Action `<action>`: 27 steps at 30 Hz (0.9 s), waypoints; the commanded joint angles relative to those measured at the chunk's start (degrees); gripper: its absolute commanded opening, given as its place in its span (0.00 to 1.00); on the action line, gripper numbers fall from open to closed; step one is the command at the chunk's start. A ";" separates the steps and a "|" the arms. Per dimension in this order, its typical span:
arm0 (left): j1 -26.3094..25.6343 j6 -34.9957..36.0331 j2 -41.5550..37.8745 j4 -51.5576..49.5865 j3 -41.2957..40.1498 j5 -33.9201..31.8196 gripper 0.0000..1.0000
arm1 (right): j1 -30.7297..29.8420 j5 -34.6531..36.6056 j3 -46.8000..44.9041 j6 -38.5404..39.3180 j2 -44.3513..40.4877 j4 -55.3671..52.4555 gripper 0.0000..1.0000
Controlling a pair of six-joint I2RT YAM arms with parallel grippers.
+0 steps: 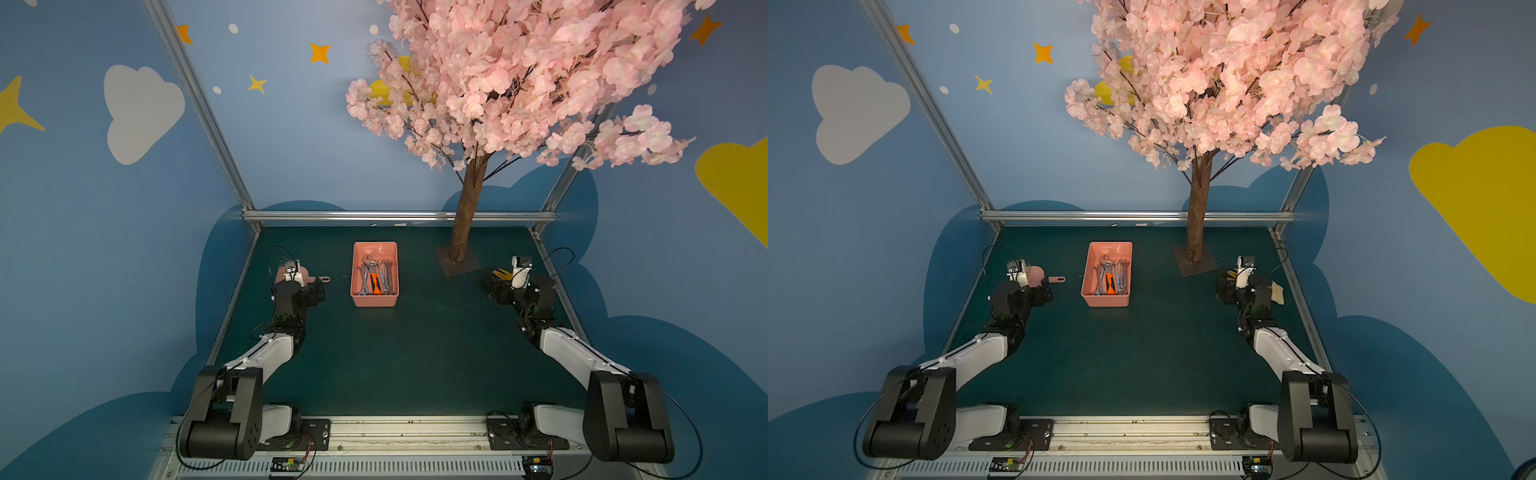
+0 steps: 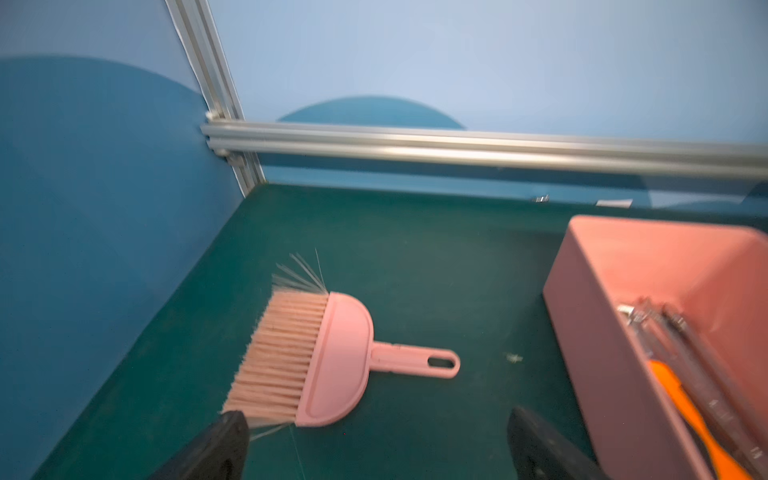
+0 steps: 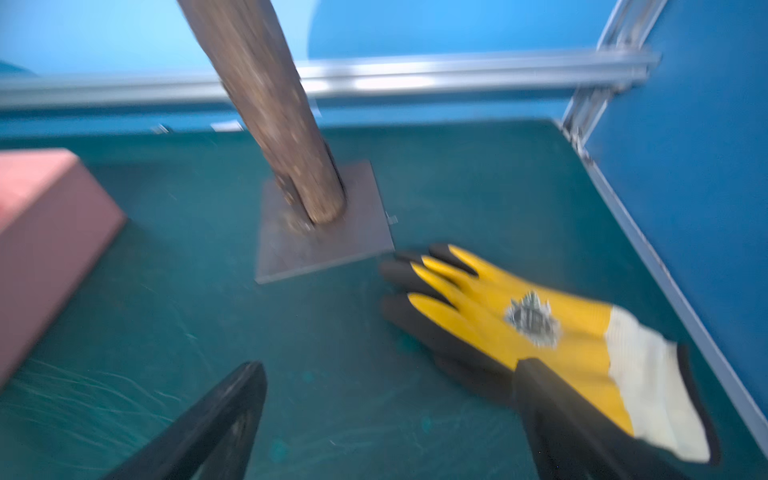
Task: Take out the wrench from the storage box
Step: Move the storage box to the center of the board.
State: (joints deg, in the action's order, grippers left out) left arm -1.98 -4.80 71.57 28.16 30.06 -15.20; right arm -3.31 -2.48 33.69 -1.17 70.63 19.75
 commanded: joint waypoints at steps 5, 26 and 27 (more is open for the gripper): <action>0.33 -11.53 -1.45 -32.32 14.87 9.71 1.00 | -5.85 -12.46 6.29 -4.96 -6.43 -17.01 0.98; -7.46 -15.66 27.62 -57.34 46.47 26.20 0.89 | -21.95 -27.50 26.90 -11.91 2.71 -43.58 0.98; -7.72 -15.39 29.34 -58.31 48.25 24.79 0.87 | -22.13 -27.12 27.15 -12.01 2.96 -44.09 0.98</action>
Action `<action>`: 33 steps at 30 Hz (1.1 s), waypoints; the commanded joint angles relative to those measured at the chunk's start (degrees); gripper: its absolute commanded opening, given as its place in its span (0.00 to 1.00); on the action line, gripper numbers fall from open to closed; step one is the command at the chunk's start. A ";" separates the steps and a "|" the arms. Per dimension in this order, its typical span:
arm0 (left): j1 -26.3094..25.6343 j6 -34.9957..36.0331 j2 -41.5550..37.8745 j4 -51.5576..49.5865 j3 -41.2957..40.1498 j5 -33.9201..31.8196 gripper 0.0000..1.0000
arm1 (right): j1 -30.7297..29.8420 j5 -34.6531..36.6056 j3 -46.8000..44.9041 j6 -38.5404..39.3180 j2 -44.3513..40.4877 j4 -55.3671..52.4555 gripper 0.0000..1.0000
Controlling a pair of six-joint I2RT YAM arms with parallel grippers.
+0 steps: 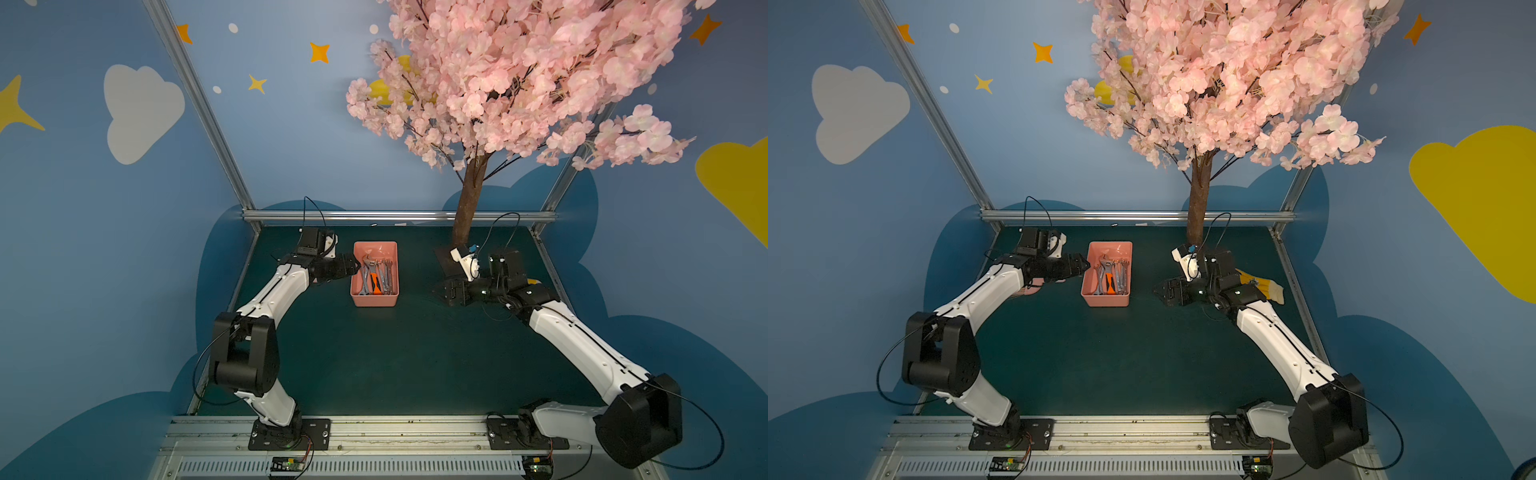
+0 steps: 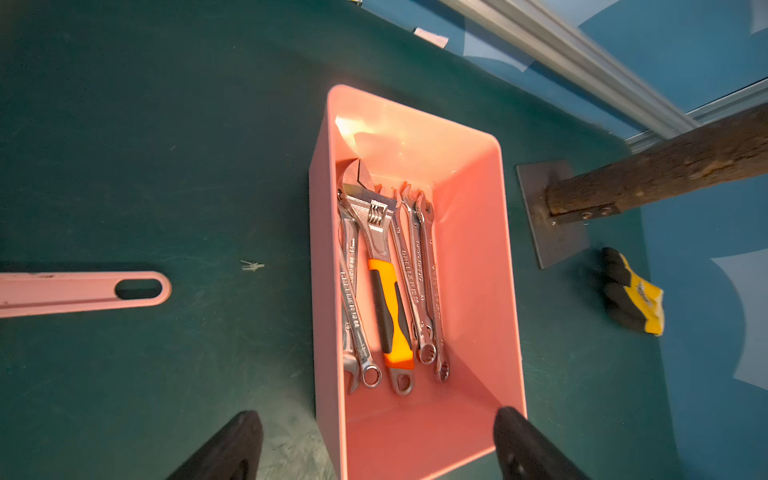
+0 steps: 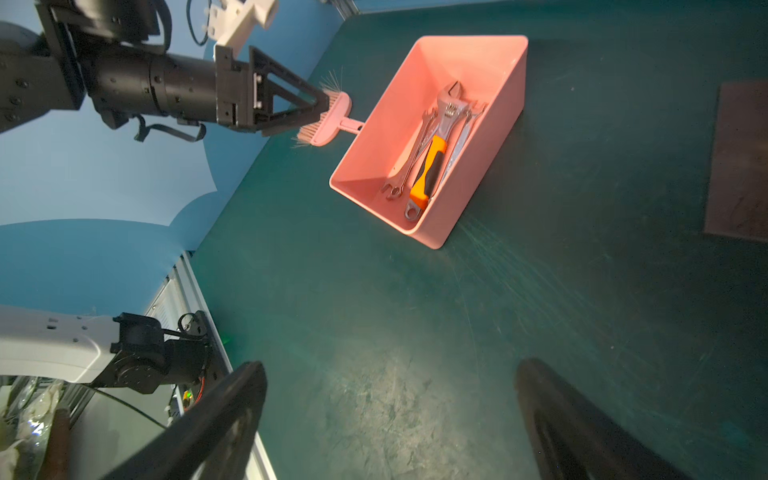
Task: Take out the wrench from the storage box
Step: Move the storage box to the center of the board.
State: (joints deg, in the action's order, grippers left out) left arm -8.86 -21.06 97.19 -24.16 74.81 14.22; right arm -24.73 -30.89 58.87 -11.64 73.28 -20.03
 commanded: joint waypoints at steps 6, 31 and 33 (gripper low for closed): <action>-3.15 3.93 11.95 -12.90 13.42 -15.07 0.75 | -1.14 2.92 2.43 -1.39 0.83 -6.16 0.98; -7.33 4.25 17.79 -16.56 18.75 -20.09 0.03 | -1.68 3.91 2.39 -1.47 3.54 -5.27 0.98; -7.68 3.81 17.09 -17.12 18.39 -19.85 0.03 | -1.64 3.89 2.48 -1.50 3.72 -5.28 0.98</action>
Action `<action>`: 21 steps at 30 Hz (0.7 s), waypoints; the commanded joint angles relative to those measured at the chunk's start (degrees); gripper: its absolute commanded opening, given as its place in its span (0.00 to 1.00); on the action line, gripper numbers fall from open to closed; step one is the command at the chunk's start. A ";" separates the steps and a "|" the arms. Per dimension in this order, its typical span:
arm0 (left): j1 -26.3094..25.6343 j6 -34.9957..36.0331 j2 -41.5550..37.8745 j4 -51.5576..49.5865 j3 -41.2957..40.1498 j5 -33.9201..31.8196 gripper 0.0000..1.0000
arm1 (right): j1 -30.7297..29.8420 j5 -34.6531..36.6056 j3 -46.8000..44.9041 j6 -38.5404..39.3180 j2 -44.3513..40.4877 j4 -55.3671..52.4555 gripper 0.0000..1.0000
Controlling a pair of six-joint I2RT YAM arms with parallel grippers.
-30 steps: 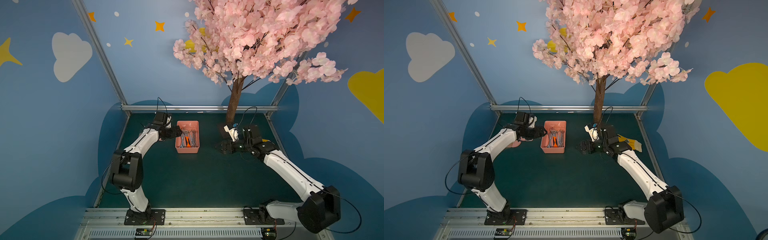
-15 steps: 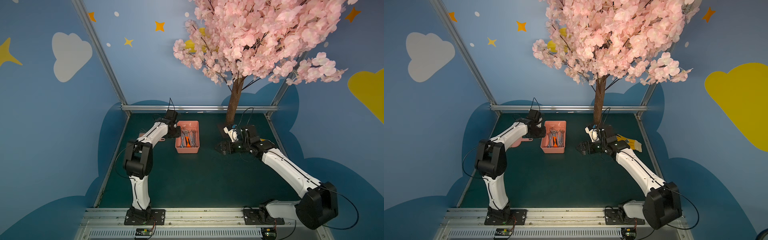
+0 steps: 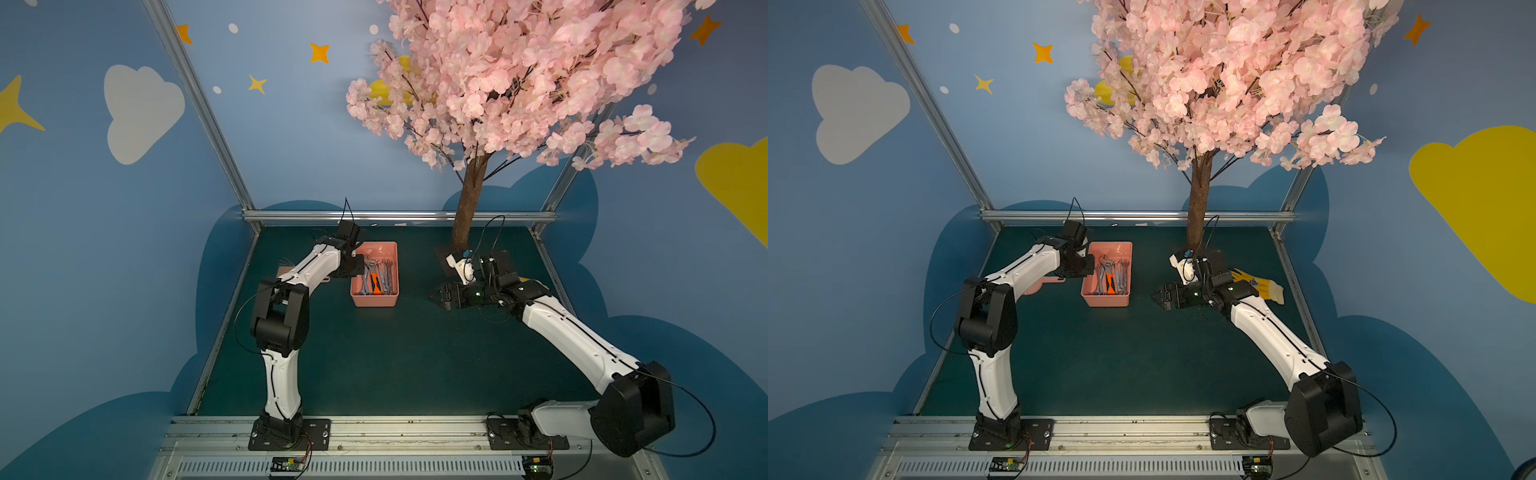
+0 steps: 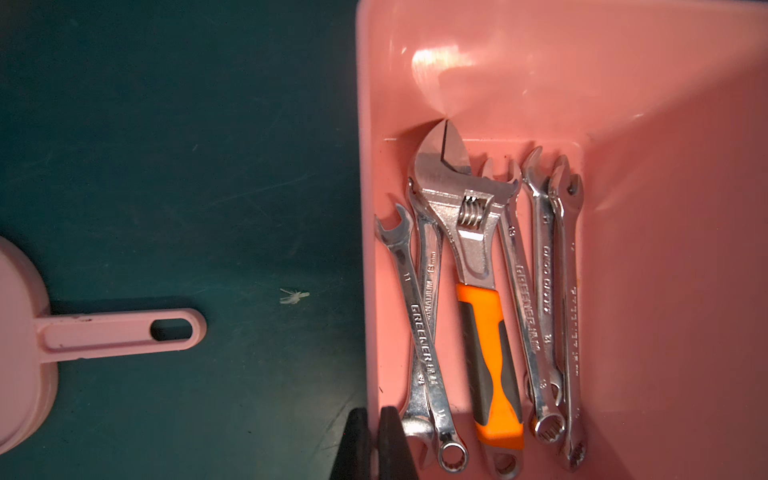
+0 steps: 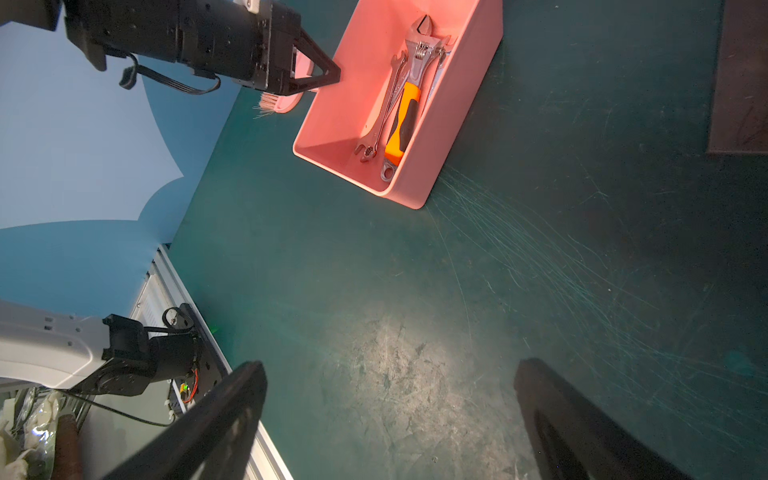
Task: Take out the wrench from the storage box
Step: Move the storage box to the center of the board.
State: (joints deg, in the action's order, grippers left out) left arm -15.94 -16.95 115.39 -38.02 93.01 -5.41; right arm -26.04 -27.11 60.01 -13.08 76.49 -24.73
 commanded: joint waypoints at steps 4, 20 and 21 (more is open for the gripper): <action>-2.31 -1.71 -3.83 -3.53 -3.04 -0.50 0.03 | -0.30 0.94 1.25 -0.07 0.42 -0.67 0.98; -12.97 -8.60 -14.41 -3.79 -12.91 -2.79 0.03 | 0.16 1.35 1.35 0.54 1.08 -0.58 0.98; -13.53 -9.30 -14.72 -3.90 -13.24 -2.85 0.03 | 0.27 1.45 1.26 0.52 0.87 -0.71 0.98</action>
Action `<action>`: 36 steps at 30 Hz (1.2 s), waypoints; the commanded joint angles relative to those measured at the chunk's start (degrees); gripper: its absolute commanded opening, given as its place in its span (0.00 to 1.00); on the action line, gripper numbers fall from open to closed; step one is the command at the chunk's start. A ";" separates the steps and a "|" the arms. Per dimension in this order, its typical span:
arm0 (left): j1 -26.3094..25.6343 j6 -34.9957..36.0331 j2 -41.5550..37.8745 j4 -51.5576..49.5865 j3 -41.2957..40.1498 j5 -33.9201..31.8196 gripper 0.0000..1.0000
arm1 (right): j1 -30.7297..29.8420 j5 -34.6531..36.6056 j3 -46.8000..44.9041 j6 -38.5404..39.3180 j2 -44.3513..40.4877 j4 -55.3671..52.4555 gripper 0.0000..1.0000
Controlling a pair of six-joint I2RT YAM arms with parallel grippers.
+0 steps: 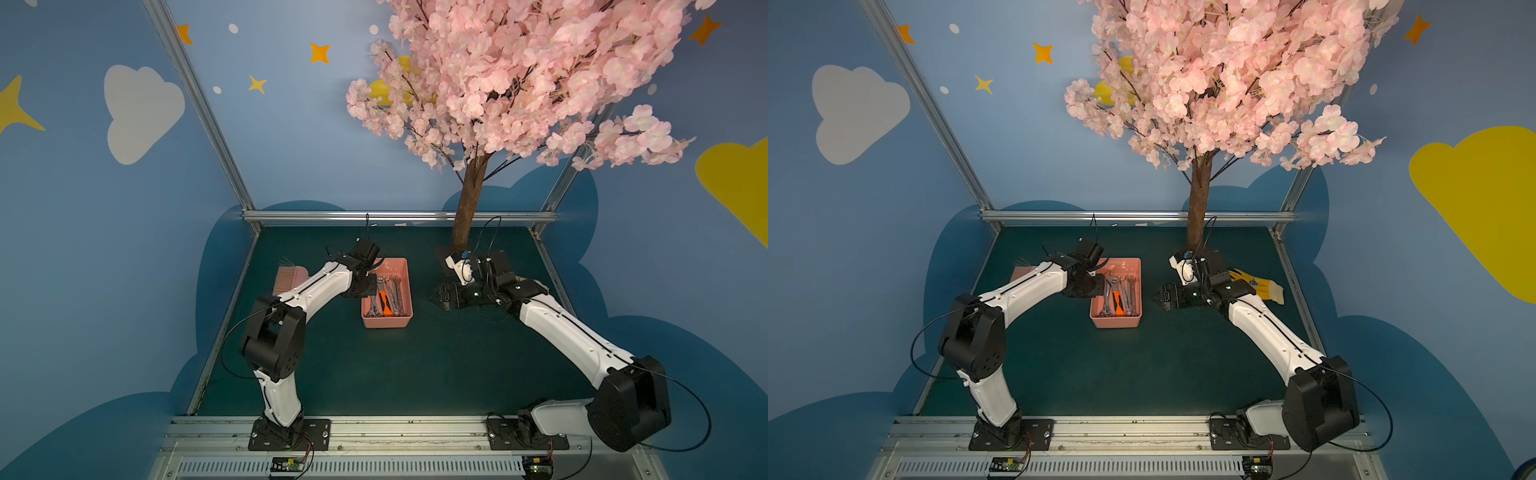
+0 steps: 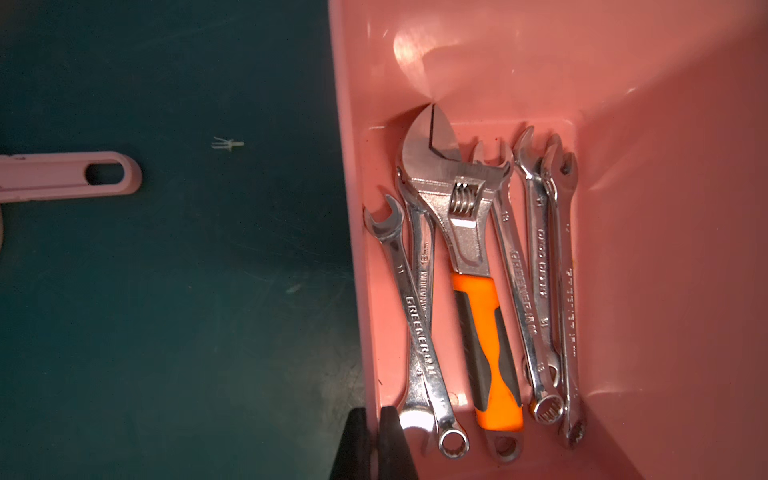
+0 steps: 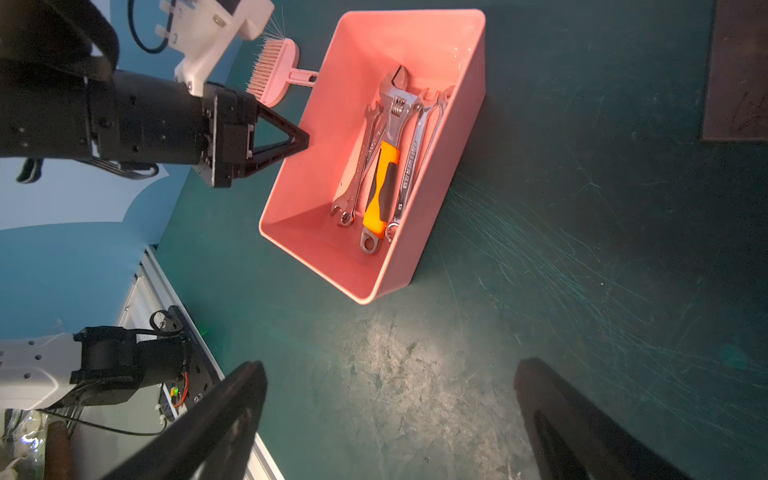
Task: Take out the wrench from the storage box
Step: Move the storage box to the center of the board.
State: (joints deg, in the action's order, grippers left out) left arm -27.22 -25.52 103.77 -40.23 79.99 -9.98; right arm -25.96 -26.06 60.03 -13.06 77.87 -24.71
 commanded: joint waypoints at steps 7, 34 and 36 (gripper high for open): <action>-6.66 -5.25 -3.09 0.05 -1.52 3.91 0.03 | 0.90 0.85 0.88 -0.05 -1.48 -1.31 0.98; -12.11 -8.33 -2.95 -2.05 -1.05 -1.00 0.28 | 1.15 2.85 -0.79 -2.50 -3.15 -2.18 0.98; -11.85 -8.11 -3.36 -2.13 -1.31 -1.42 0.31 | 0.93 3.04 -0.70 -2.71 -3.20 -2.34 0.98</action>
State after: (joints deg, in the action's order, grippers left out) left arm -39.13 -33.85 102.35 -41.12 78.11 -10.39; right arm -24.64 -23.49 59.72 -14.83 75.94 -26.26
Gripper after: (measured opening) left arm 0.303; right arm 0.984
